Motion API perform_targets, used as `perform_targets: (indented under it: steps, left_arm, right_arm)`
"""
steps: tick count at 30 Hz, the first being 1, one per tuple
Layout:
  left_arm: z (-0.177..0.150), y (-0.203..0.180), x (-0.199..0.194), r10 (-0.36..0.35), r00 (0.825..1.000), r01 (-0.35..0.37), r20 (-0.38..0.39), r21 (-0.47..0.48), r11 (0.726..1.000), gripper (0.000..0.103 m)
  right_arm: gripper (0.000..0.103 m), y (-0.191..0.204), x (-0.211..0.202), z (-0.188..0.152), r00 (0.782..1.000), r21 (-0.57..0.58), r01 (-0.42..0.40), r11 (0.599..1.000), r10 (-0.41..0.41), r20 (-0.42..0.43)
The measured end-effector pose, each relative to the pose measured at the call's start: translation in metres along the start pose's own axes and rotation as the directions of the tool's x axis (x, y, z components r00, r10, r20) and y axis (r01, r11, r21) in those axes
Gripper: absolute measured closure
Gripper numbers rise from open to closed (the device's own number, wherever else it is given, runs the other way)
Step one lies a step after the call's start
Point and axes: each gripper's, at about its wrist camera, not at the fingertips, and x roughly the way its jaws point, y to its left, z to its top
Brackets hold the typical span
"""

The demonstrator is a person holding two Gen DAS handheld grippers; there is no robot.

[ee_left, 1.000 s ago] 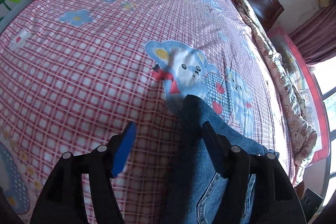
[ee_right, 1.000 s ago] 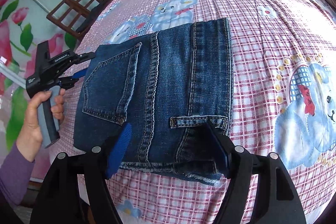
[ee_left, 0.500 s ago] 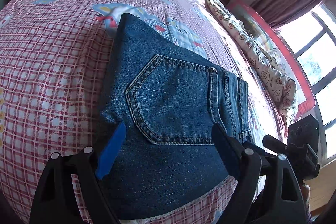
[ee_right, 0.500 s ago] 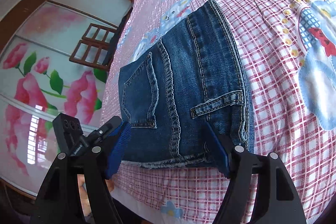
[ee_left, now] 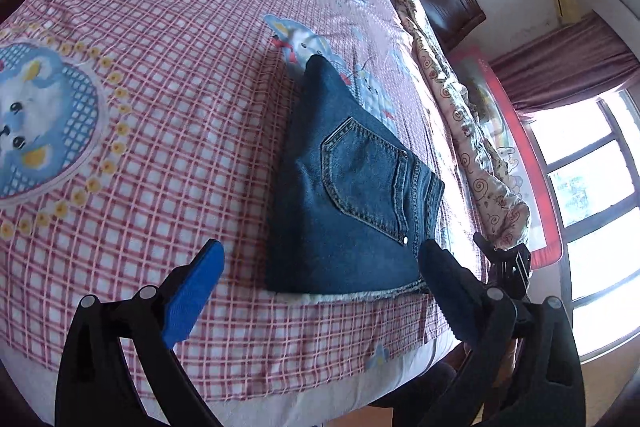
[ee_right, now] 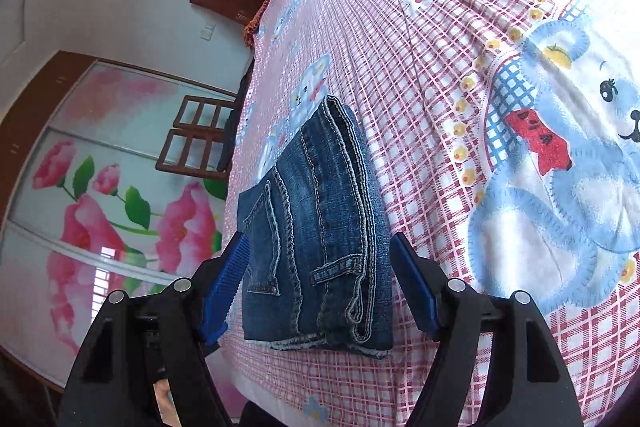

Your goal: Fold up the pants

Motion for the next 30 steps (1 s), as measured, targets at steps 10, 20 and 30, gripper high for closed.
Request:
perform_targets:
  steps: [10, 20, 30]
  left_arm:
    - [-0.079, 0.058, -0.025, 0.059, 0.997, -0.07, -0.058, -0.219, 0.973, 0.005]
    - [-0.103, 0.045, -0.02, 0.03, 0.996, -0.047, -0.086, -0.207, 0.977, 0.005]
    - [-0.09, 0.04, -0.031, 0.031, 0.997, -0.045, -0.068, -0.215, 0.976, 0.005]
  right_arm:
    - [0.031, 0.003, 0.033, 0.005, 0.991, -0.072, 0.101, 0.992, -0.107, -0.084]
    - [0.017, 0.041, 0.074, 0.004, 0.933, -0.322, 0.195, 0.926, -0.277, -0.23]
    - [0.033, 0.016, 0.065, 0.018, 0.949, -0.174, 0.082, 0.981, -0.13, -0.286]
